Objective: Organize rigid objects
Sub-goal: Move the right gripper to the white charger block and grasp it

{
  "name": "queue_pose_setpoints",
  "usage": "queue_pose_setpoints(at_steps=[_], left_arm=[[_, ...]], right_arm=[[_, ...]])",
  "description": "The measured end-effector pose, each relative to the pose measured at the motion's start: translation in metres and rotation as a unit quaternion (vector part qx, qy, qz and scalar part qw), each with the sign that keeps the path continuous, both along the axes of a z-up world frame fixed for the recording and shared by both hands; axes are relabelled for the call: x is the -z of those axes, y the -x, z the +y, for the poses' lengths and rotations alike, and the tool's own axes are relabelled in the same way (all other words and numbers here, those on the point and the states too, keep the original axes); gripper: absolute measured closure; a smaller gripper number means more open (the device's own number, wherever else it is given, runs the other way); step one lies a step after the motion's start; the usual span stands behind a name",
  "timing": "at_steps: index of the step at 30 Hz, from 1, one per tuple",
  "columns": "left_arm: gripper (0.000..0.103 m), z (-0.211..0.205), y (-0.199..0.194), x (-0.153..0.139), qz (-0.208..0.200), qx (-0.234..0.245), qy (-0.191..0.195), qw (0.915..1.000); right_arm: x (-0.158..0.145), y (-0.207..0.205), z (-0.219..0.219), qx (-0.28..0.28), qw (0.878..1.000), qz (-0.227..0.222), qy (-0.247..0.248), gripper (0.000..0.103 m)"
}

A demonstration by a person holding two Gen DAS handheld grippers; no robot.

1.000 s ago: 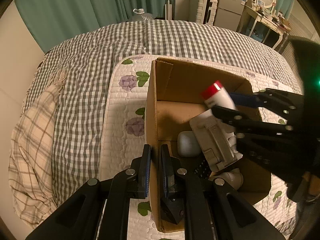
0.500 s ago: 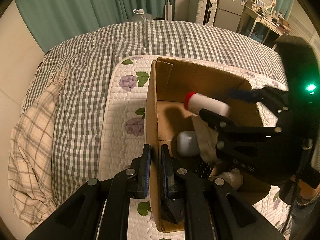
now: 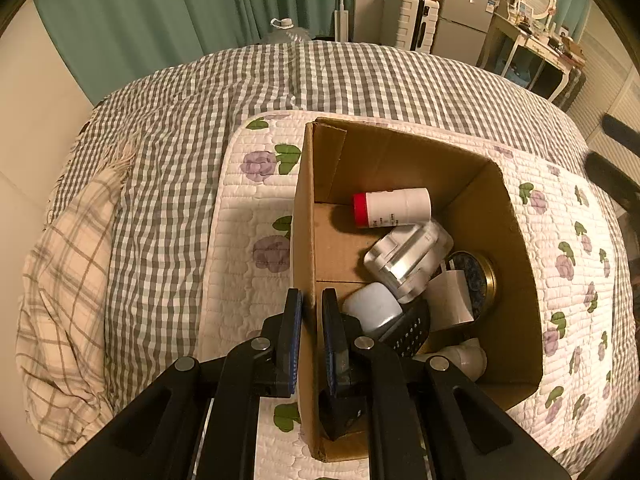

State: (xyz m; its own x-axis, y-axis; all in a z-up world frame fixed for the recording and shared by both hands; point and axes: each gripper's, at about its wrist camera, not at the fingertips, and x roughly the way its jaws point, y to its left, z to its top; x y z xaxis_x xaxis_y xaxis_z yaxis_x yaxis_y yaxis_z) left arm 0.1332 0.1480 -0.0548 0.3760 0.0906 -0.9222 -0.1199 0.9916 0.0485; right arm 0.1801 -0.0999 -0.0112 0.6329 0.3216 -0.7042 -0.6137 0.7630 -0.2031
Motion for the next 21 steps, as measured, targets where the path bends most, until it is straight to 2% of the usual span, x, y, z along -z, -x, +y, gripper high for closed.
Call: queue_pose_setpoints(at_steps=[2, 5, 10, 14, 18, 21], left_arm=[[0.094, 0.000, 0.001, -0.001, -0.001, 0.000, -0.002, 1.0000], [0.094, -0.001, 0.001, -0.002, -0.001, -0.001, -0.001, 1.0000], [0.094, -0.001, 0.001, -0.002, -0.002, -0.005, -0.004, 1.0000], [0.094, -0.002, 0.001, -0.002, -0.001, -0.008, -0.005, 1.0000], [0.094, -0.002, 0.000, -0.002, -0.001, -0.008, -0.004, 1.0000], [0.094, -0.002, 0.000, -0.002, -0.001, -0.008, -0.002, 1.0000]], right_arm=[[-0.003, 0.002, -0.021, 0.001, 1.000, 0.001, -0.008, 0.015], [0.008, 0.006, -0.044, 0.000, 1.000, 0.007, -0.002, 0.015], [0.060, 0.002, -0.064, -0.001, 0.997, 0.066, 0.026, 0.015], [0.103, 0.004, -0.060, -0.027, 0.993, 0.100, 0.050, 0.015], [0.135, 0.009, -0.049, -0.054, 0.988, 0.120, 0.075, 0.028], [0.152, 0.005, -0.044, -0.054, 0.985, 0.149, 0.069, 0.031]])
